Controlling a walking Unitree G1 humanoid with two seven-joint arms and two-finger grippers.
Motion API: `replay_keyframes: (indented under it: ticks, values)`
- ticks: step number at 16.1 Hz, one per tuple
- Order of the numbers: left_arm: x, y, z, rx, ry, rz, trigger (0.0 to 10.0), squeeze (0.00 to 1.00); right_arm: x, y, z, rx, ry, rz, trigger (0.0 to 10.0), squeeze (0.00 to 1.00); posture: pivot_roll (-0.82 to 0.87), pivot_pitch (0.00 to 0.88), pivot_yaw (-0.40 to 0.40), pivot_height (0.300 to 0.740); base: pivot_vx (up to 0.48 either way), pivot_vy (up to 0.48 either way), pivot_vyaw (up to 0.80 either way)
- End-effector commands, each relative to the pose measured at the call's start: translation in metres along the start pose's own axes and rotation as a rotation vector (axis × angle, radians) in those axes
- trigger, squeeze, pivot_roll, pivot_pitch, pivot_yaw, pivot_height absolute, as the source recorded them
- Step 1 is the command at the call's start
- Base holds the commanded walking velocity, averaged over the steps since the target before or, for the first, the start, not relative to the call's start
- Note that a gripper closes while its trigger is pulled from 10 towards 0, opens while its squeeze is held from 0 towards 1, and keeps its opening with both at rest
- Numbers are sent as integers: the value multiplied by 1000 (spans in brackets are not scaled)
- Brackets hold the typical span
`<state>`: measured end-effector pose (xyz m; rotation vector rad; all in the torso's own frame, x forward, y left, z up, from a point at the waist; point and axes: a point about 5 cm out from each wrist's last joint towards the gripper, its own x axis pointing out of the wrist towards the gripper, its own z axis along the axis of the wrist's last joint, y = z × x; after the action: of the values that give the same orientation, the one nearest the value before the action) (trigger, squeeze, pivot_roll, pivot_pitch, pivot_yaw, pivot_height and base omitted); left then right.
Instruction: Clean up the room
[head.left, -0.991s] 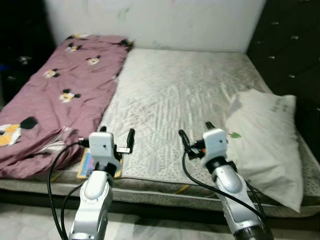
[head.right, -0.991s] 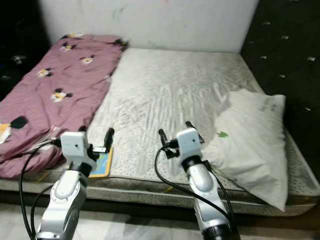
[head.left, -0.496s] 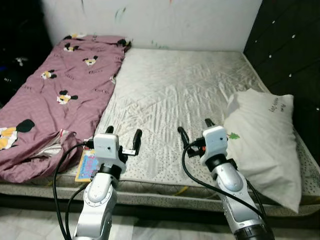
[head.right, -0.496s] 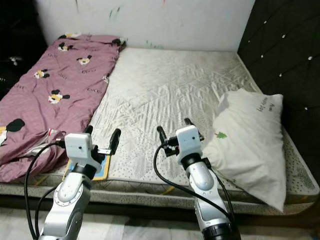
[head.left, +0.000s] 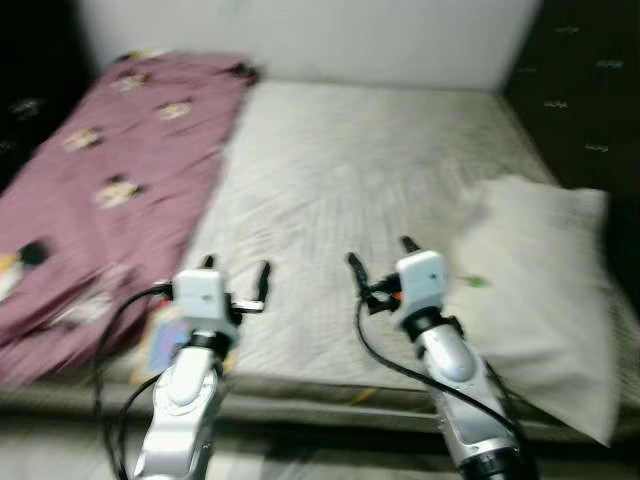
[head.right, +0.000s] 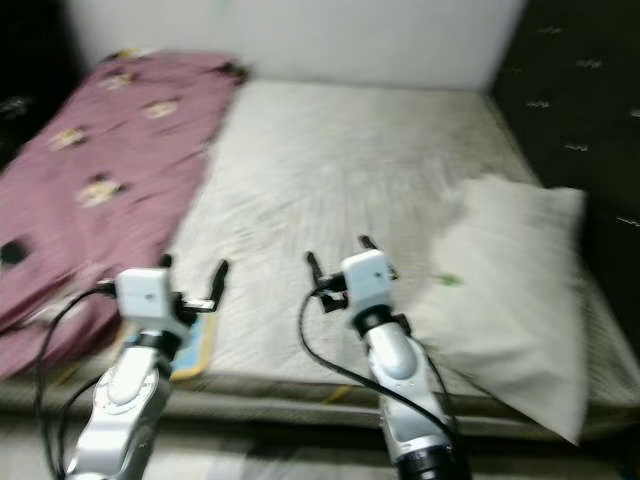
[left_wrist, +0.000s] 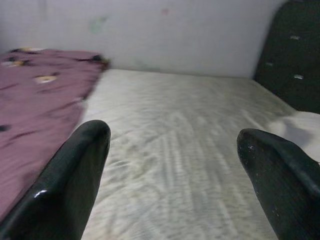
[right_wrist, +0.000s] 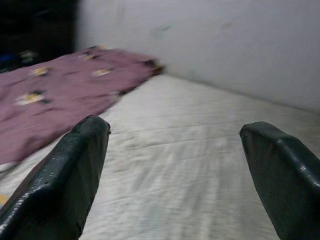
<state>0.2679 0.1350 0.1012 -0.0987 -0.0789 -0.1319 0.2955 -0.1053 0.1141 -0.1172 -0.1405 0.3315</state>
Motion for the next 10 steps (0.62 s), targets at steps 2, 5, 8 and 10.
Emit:
replay_keyframes:
  ticks: [2,5,8,10]
  values:
    - [2,-13,4,-8,-10,-45,10000,0,-5,-10,-4,-10,18,-27,10000,0,9,68,-34,740,0,0,0]
    - [2,-11,4,5,-10,-26,10000,0,-4,-11,-4,-14,20,-27,10000,0,9,68,-34,740,0,0,0]
    - [3,-11,4,3,6,-8,10000,0,-3,-11,-3,-53,20,-18,10000,0,15,66,-37,740,0,0,0]
    - [3,-12,4,7,1,-17,10000,0,-2,-10,-3,-52,15,-17,10000,0,16,66,-37,740,0,-174,475]
